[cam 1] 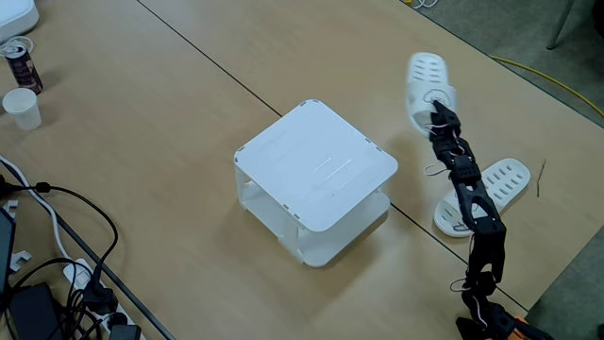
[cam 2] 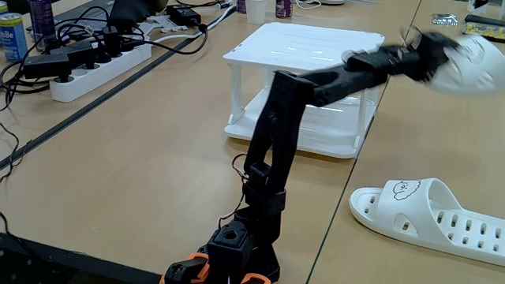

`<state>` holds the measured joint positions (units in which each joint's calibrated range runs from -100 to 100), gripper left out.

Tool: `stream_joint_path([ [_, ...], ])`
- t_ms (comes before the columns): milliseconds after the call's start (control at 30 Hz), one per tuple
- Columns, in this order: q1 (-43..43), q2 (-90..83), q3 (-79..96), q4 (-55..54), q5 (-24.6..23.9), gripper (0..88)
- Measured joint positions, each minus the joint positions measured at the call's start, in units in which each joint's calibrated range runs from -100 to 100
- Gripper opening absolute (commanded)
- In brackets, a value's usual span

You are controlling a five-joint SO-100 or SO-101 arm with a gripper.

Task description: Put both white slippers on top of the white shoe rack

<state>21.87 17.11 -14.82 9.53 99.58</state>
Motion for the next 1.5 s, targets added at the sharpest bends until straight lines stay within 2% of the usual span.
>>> stream_joint_path([
  [333,-17.5,-7.4,-0.2,3.6,0.0,0.8],
  [700,-32.2,-7.4,-0.2,3.6,0.0,0.8],
  [1067,-38.4,-7.4,-0.1,3.6,0.0,0.8],
  [1500,-38.6,-7.4,7.1,3.6,0.0,0.8],
])
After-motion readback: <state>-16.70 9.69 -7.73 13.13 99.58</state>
